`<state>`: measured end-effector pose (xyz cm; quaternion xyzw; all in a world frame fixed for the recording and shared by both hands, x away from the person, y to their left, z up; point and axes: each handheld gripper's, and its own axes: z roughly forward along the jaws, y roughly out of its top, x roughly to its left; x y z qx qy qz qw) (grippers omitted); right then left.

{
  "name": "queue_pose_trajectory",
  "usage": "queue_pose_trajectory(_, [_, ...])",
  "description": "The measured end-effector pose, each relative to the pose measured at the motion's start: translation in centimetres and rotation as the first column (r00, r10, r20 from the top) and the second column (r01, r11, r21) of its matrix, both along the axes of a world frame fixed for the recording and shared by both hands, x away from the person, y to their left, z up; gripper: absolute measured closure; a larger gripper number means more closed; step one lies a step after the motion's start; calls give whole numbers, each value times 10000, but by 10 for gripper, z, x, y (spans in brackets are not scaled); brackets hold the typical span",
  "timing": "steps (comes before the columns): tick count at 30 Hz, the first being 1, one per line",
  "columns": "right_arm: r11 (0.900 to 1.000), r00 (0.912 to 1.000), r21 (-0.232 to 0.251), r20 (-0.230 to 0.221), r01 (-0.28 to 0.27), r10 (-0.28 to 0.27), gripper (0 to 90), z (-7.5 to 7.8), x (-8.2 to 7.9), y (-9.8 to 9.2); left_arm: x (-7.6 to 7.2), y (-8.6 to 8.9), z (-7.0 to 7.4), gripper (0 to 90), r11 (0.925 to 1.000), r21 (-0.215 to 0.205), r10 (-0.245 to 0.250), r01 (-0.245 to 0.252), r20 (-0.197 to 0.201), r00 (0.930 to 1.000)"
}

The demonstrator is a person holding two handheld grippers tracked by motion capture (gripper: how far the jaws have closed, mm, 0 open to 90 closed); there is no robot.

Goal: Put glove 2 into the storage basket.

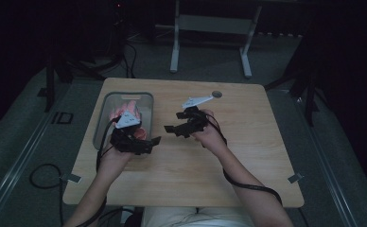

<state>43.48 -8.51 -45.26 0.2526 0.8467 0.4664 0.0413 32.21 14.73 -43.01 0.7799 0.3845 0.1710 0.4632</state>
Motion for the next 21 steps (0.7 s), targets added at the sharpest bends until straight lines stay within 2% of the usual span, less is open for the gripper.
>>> queue_pose_trajectory(2, [10000,10000,-13,11,-7,7,161,-1,-1,-2,-2,-5,-3,69,9999,-41,-131,131,12,9999])
queue_pose_trajectory(3, [10000,10000,-53,62,-33,33,161,-5,-4,-8,-3,-12,-6,69,9990,-22,-437,437,-36,9990])
queue_pose_trajectory(7, [9999,10000,-129,-10,-30,30,161,-14,-7,-17,-7,-31,-18,69,9918,274,-1255,1251,99,9920])
queue_pose_trajectory(10, [9998,10000,-182,-24,-37,36,161,-21,-11,-24,-8,-40,-25,69,9865,203,-1624,1625,-68,9867])
queue_pose_trajectory(11, [9998,10000,-186,5,-58,58,161,-23,-13,-26,-9,-44,-29,69,9836,275,-1780,1784,-174,9839])
queue_pose_trajectory(16, [9998,9999,-207,80,-73,75,161,-32,-19,-38,-13,-58,-39,69,9734,393,-2252,2256,-150,9742])
queue_pose_trajectory(19, [9996,9998,-253,169,-138,142,161,-38,-24,-44,-14,-65,-47,69,9636,189,-2667,2668,-71,9638])
queue_pose_trajectory(21, [9992,9997,-358,114,-191,196,157,-44,-27,-48,-14,-72,-54,69,9561,394,-2899,2904,-167,9569])
